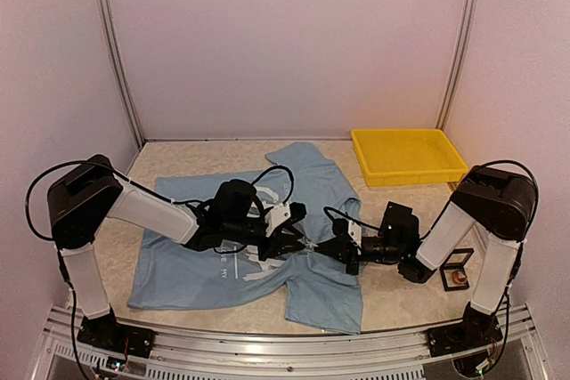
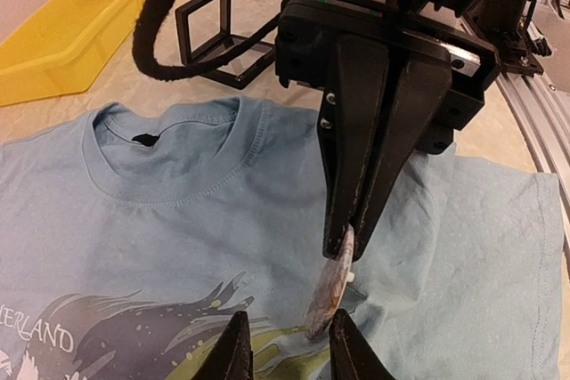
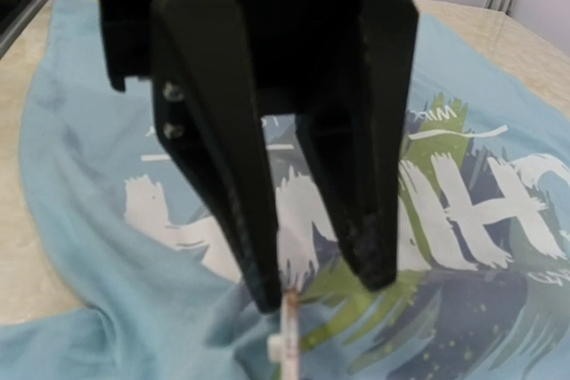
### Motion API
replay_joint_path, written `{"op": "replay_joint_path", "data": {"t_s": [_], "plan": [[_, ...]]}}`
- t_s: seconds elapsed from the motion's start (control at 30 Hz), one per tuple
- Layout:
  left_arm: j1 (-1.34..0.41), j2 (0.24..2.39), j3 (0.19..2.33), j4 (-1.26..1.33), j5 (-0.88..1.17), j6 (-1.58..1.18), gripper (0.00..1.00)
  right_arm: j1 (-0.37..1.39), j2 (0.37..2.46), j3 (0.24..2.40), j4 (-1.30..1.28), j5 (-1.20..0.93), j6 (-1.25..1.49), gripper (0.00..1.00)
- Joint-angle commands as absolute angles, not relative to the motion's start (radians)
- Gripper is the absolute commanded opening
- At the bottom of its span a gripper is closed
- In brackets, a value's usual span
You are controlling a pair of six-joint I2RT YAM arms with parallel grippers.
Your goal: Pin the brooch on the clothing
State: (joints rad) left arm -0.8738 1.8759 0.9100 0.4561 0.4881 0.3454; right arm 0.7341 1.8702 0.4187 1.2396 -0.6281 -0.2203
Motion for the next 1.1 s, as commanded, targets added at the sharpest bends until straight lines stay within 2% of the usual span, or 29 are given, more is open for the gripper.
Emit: {"op": "replay_joint_path", "data": {"t_s": [0.0,0.13,0.27,0.47,0.57,0.63,0.8,0.97,1.07], "plan": [[-0.874,1.905,0.940,0.464,0.506,0.354,0.27,0.728,1.853,0.440,1.232,-0.659,-0.230,0.00],[-0.874,1.928,0.944,0.477,0.505,0.344,0.24,0.729,1.857,0.446,1.224,-0.662,-0.236,0.00],[-0.874,1.921,0.939,0.511,0.504,0.314,0.00,0.729,1.857,0.448,1.217,-0.669,-0.235,0.00],[-0.873,1.888,0.930,0.497,0.545,0.288,0.00,0.730,1.845,0.465,1.147,-0.653,-0.224,0.02],[-0.873,1.873,0.933,0.476,0.547,0.257,0.00,0.729,1.817,0.452,1.119,-0.605,-0.205,0.18],[-0.873,1.864,0.931,0.478,0.545,0.214,0.00,0.730,1.788,0.428,1.127,-0.550,-0.182,0.32],[-0.873,1.859,0.944,0.450,0.543,0.173,0.00,0.739,1.776,0.353,1.230,-0.511,-0.108,0.48],[-0.873,1.840,0.939,0.427,0.552,0.177,0.00,0.748,1.830,0.362,1.233,-0.491,-0.059,0.48],[-0.873,1.827,0.932,0.431,0.572,0.171,0.00,0.747,1.844,0.392,1.185,-0.426,-0.033,0.35]]}}
